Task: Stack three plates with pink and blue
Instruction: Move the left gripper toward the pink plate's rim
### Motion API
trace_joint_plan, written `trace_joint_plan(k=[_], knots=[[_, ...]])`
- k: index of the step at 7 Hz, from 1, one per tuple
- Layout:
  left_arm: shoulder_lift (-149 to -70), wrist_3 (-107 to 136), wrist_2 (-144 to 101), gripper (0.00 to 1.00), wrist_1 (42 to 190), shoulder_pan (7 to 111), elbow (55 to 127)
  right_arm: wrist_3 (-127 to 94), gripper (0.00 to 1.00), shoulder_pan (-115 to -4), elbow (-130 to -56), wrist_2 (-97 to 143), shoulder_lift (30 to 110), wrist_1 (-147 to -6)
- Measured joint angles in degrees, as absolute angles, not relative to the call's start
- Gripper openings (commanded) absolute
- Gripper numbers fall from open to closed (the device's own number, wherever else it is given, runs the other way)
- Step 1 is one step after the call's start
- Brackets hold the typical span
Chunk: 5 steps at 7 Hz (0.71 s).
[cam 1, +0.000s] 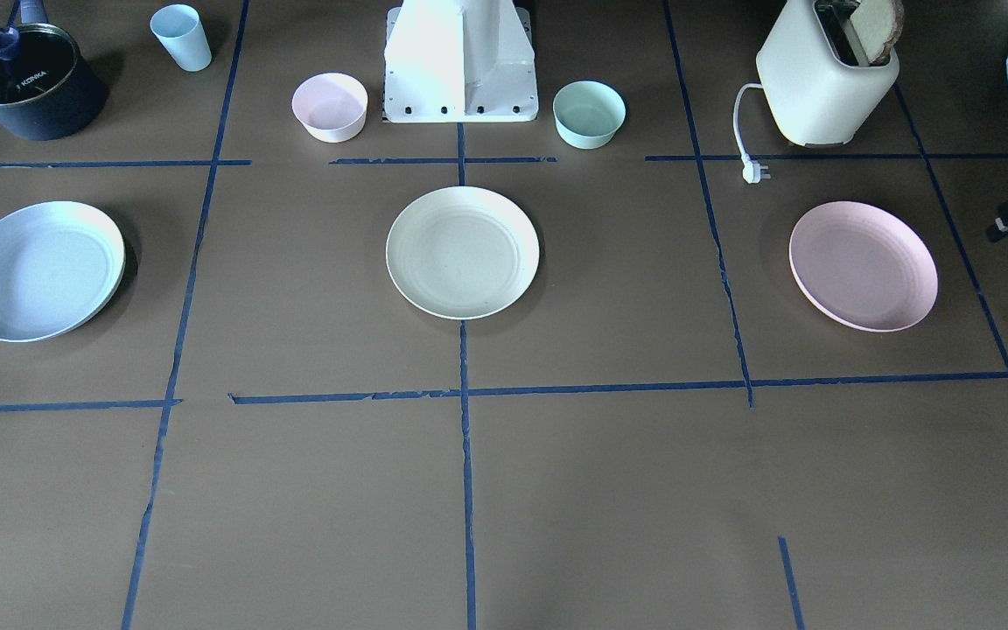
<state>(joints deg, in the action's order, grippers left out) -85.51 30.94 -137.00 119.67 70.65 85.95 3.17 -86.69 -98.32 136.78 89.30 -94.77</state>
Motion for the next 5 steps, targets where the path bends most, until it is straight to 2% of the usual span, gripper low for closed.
trace_joint_plan(k=[1, 2, 4, 5], knots=[[-86.5, 32.5, -137.0, 0.99, 120.5, 68.8, 84.4, 3.0, 1.00, -86.4, -98.3, 136.8, 89.4, -93.9], [-87.1, 33.0, -137.0, 0.89, 120.8, 67.7, 83.7, 2.9, 1.00, -86.2, -98.2, 136.8, 89.4, -93.6], [-87.5, 33.2, -137.0, 0.81, 121.0, 66.5, 82.6, 2.9, 1.00, -85.8, -98.2, 136.8, 89.5, -93.4], [-88.0, 33.2, -137.0, 0.68, 121.4, 66.0, 81.4, 2.9, 1.00, -85.6, -98.1, 136.8, 89.5, -93.3]])
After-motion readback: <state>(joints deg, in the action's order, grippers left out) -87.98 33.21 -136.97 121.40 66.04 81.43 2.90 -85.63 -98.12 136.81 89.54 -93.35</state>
